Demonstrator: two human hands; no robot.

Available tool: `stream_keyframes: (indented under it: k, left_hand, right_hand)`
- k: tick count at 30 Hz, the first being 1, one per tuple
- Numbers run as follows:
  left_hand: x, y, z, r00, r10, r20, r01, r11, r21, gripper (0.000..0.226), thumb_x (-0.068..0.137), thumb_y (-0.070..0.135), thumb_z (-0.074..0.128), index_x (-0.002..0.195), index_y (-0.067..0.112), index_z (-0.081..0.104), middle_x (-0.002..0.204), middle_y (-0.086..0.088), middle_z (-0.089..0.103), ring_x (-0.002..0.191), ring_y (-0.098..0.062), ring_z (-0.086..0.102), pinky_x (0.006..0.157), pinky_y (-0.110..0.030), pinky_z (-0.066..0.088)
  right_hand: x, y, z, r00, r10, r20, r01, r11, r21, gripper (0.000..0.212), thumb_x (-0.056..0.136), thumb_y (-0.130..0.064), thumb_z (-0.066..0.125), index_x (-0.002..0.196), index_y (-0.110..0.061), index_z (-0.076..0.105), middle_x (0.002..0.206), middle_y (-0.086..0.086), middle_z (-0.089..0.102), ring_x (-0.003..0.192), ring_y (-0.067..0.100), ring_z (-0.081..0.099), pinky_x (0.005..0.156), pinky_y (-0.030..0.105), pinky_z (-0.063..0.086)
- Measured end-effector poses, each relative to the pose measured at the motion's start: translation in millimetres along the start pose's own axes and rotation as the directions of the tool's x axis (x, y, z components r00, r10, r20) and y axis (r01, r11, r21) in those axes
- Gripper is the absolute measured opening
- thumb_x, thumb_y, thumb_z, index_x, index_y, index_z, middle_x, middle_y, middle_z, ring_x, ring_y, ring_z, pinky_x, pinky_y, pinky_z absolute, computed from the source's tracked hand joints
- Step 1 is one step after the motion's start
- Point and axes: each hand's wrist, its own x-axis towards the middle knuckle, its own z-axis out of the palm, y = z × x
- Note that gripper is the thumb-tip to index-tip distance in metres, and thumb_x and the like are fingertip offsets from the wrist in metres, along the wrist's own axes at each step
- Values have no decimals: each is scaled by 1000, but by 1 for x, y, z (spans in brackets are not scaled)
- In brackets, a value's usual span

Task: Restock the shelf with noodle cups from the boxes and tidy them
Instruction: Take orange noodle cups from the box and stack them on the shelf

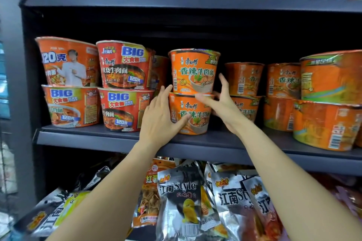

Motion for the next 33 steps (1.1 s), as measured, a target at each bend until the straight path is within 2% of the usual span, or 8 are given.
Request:
stream_keyframes:
  k: [4,8,13,20,23,26,29,33]
  left_hand:
    - [-2,0,-1,997,65,-30,-66,997,-28,83,80,61,46,147,19,20,151,-6,30,132,-23,39,96,-45,47]
    - [-1,-1,-1,997,59,59,-57,998,-30,95,75,70,44,150,22,9,155,-6,23,131,-24,41,96,-46,47]
    - [3,-5,4,989,49,142,-54,998,38,110,71,79,41,149,24,-13,157,-14,10,131,-32,42,98,-44,44]
    - [2,-2,3,992,75,99,-83,994,76,101,74,77,38,151,26,-3,158,-10,10,138,-31,26,103,-49,36]
    - [0,0,1,983,176,44,-179,979,100,87,79,66,47,150,27,14,154,-9,20,135,-29,29,99,-48,39]
    - [2,0,0,976,217,17,-218,971,98,77,82,61,46,147,26,25,149,-9,28,132,-28,32,97,-46,40]
    - [3,1,-1,977,214,26,-215,972,96,73,83,58,44,146,24,28,147,-10,31,131,-28,32,99,-46,39]
    - [2,1,-2,979,195,53,-200,975,102,71,85,56,44,147,26,28,147,-9,32,132,-28,31,101,-47,37]
  right_hand:
    - [-17,8,8,986,-121,-110,92,966,-240,90,80,-30,76,148,-30,18,133,-12,44,115,8,49,94,30,45]
    - [-14,10,20,969,-164,-185,92,933,-347,90,78,-37,76,147,-26,19,140,0,48,121,17,52,99,41,47]
    - [-12,10,29,951,-186,-247,66,903,-425,91,77,-44,75,147,-25,19,142,2,44,124,19,49,98,37,45]
    - [-24,13,1,975,-188,-118,116,886,-449,79,87,-50,60,150,-27,18,155,1,23,140,17,26,112,39,28]
    - [-24,16,-45,928,-337,-162,182,786,-591,49,95,-30,55,140,-21,41,144,-3,42,133,11,36,105,25,28]
    - [-7,29,-93,893,-417,-167,109,562,-820,34,93,-17,54,127,-18,55,133,3,53,124,24,47,100,33,39]
    - [15,47,-121,951,-237,-201,-49,526,-849,42,94,-24,55,135,-18,47,143,11,38,129,34,40,103,45,39]
    - [28,61,-117,973,2,-232,-199,519,-831,57,90,-41,59,142,-34,36,154,9,16,141,36,20,109,59,28]
